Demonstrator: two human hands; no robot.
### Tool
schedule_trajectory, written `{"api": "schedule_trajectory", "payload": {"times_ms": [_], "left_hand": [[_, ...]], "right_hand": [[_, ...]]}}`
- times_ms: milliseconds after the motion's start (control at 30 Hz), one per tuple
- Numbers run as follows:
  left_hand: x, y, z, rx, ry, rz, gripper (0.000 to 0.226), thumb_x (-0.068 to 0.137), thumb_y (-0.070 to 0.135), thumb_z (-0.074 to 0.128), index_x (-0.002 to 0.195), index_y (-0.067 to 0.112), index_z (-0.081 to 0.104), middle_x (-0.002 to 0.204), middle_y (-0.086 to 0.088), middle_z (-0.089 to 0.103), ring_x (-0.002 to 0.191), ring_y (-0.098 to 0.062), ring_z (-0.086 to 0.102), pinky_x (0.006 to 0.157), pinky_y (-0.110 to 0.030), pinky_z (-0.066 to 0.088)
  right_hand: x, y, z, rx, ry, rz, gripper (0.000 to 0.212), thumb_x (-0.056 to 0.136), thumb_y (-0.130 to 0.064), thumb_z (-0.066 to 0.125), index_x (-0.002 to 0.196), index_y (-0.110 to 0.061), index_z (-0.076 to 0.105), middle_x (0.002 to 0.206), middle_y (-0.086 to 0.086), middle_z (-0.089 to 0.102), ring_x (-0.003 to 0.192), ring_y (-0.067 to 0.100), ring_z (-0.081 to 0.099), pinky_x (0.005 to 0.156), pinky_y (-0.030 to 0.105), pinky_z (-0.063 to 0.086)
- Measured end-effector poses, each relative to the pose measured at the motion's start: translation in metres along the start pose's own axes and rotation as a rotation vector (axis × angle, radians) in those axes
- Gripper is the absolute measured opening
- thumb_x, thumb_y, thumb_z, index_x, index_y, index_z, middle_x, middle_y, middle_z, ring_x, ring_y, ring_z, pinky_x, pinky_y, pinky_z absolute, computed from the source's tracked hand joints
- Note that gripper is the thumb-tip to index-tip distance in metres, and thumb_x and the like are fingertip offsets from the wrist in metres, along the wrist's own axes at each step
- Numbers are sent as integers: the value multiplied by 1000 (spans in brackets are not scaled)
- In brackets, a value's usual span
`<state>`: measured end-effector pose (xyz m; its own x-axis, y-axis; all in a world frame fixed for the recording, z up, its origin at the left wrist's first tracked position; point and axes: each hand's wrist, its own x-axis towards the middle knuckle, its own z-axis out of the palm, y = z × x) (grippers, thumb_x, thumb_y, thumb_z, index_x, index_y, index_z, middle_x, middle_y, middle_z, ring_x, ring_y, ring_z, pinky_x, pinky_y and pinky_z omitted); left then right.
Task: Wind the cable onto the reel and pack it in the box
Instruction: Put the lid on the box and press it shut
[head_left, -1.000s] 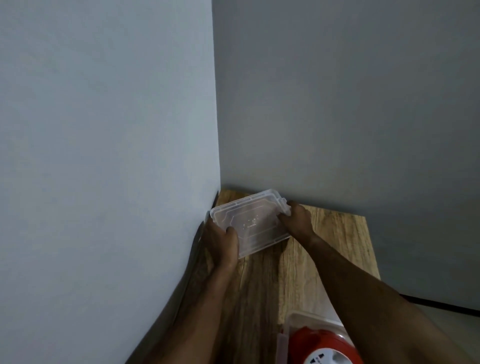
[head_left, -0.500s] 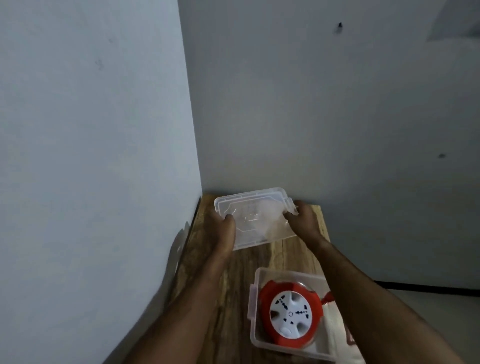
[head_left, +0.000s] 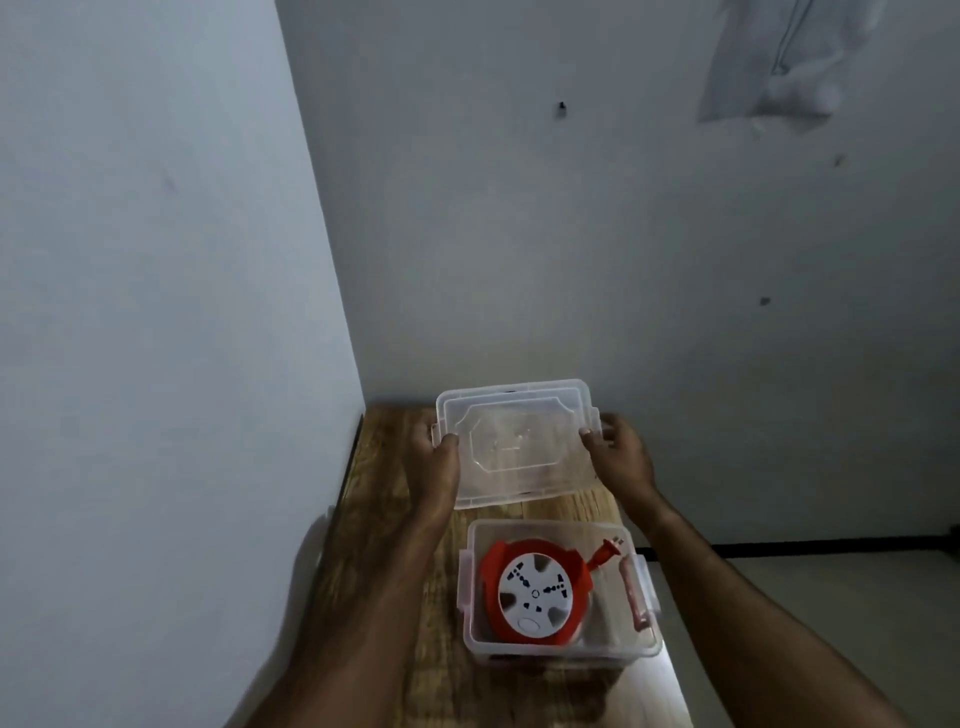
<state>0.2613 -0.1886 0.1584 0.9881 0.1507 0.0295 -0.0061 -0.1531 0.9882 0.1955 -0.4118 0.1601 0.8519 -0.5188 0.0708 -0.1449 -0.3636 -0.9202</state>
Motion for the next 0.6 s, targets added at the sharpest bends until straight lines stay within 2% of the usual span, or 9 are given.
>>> {"api": "schedule_trajectory", "payload": {"times_ms": [133, 200, 333, 400, 467, 533, 600], "left_hand": [[-11, -2, 2, -89, -40, -10, 20, 98, 20, 62, 117, 19, 67, 105, 0, 73, 92, -20, 72, 76, -44, 64], [-12, -5, 3, -83, -53, -3, 20, 99, 22, 61, 117, 18, 67, 104, -1, 74, 91, -20, 72, 77, -45, 64], [-19, -5, 5, -107, -68, 45, 16, 103, 22, 54, 102, 23, 69, 99, -3, 72, 94, -23, 69, 74, -37, 61], [-24, -10, 6, -130, -58, 21, 19, 106, 27, 49, 96, 25, 65, 99, -8, 69, 93, -24, 67, 69, -29, 55], [-28, -15, 6, -185, -43, -41, 27, 107, 34, 45, 99, 17, 63, 98, -15, 69, 87, -25, 68, 63, -27, 55], [-37, -18, 5, -240, -29, -96, 33, 107, 37, 43, 105, 9, 61, 92, -11, 67, 81, -20, 67, 57, -20, 54], [-50, -22, 3, -325, -15, -125, 31, 107, 33, 44, 99, 8, 62, 84, -4, 64, 75, -14, 64, 54, -16, 51]], "right_hand": [[-12, 9, -15, 26, 44, -3, 31, 103, -47, 52, 122, -23, 60, 112, 2, 69, 98, 20, 69, 75, 38, 59], [-16, 14, -20, 75, 45, -13, 31, 106, -48, 44, 115, -25, 62, 107, -2, 69, 99, 20, 69, 74, 36, 58], [-23, 18, -27, 215, 40, 78, 50, 105, -61, 28, 108, -28, 66, 107, 6, 72, 100, 23, 70, 85, 44, 59], [-29, 19, -30, 275, 63, 144, 54, 105, -60, 22, 100, -31, 67, 100, 7, 72, 96, 24, 70, 82, 42, 57], [-34, 21, -32, 317, 87, 206, 66, 104, -62, 21, 94, -19, 70, 94, 12, 73, 91, 30, 71, 81, 45, 58], [-37, 31, -32, 346, 103, 237, 81, 103, -64, 26, 99, 3, 69, 95, 20, 73, 91, 35, 71, 88, 50, 56], [-44, 44, -31, 393, 140, 245, 76, 104, -59, 36, 99, 9, 68, 92, 18, 72, 89, 33, 69, 87, 46, 54]]}}
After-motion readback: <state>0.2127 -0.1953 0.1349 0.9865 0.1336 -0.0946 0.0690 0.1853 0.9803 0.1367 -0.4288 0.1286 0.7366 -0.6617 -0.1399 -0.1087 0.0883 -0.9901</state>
